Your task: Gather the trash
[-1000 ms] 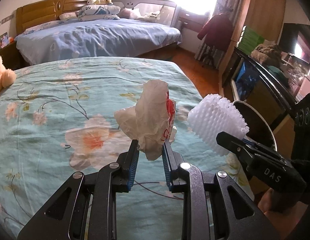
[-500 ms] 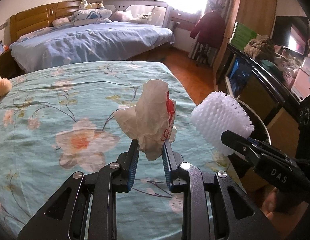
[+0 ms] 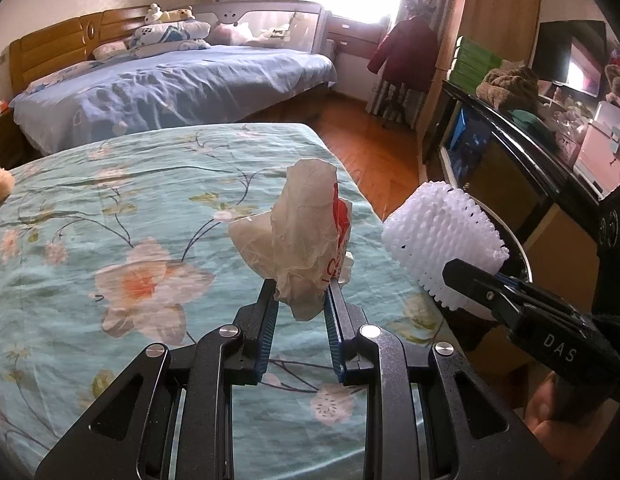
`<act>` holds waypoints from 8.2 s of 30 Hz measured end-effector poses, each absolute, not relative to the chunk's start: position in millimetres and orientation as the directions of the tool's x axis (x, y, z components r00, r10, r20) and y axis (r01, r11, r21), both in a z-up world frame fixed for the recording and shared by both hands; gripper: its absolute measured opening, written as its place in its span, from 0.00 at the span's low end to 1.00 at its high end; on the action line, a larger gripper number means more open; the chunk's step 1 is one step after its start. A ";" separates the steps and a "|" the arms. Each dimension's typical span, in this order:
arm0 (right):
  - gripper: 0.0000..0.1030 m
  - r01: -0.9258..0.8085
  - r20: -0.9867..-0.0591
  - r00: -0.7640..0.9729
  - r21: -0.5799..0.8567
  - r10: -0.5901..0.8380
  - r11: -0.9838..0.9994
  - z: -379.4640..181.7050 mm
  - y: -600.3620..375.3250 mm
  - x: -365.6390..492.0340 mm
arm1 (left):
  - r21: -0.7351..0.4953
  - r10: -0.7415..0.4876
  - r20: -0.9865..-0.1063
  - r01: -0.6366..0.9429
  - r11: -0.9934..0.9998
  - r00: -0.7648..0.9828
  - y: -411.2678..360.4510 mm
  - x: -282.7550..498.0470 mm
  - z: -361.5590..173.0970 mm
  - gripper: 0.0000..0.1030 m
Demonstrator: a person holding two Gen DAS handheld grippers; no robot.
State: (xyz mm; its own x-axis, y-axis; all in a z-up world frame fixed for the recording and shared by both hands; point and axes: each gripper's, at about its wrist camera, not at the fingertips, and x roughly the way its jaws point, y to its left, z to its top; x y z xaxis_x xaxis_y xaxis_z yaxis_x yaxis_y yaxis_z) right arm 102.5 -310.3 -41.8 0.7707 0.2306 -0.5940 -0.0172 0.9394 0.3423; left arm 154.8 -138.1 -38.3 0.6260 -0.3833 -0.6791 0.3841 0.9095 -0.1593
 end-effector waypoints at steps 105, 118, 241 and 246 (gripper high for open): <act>0.25 0.201 -0.581 0.812 0.357 0.049 0.912 -35.9 -393.3 56.3 | -0.106 -0.515 -0.688 0.631 0.769 0.512 -268.0 134.1 -25.6 0.21; 0.25 0.230 -0.588 0.808 0.356 0.026 0.906 -37.9 -409.9 55.0 | -0.096 -0.523 -0.687 0.651 0.753 0.504 -291.5 136.4 -22.6 0.21; 1.00 0.128 -0.403 0.915 0.243 -0.019 0.961 18.0 -305.7 -5.2 | -0.041 -0.321 -0.386 0.331 0.943 0.865 -141.1 43.7 27.7 1.00; 1.00 0.099 -0.322 0.946 0.160 -0.043 0.982 34.2 -286.0 -13.8 | 0.015 -0.264 -0.324 0.283 0.959 0.909 -130.2 28.8 32.2 1.00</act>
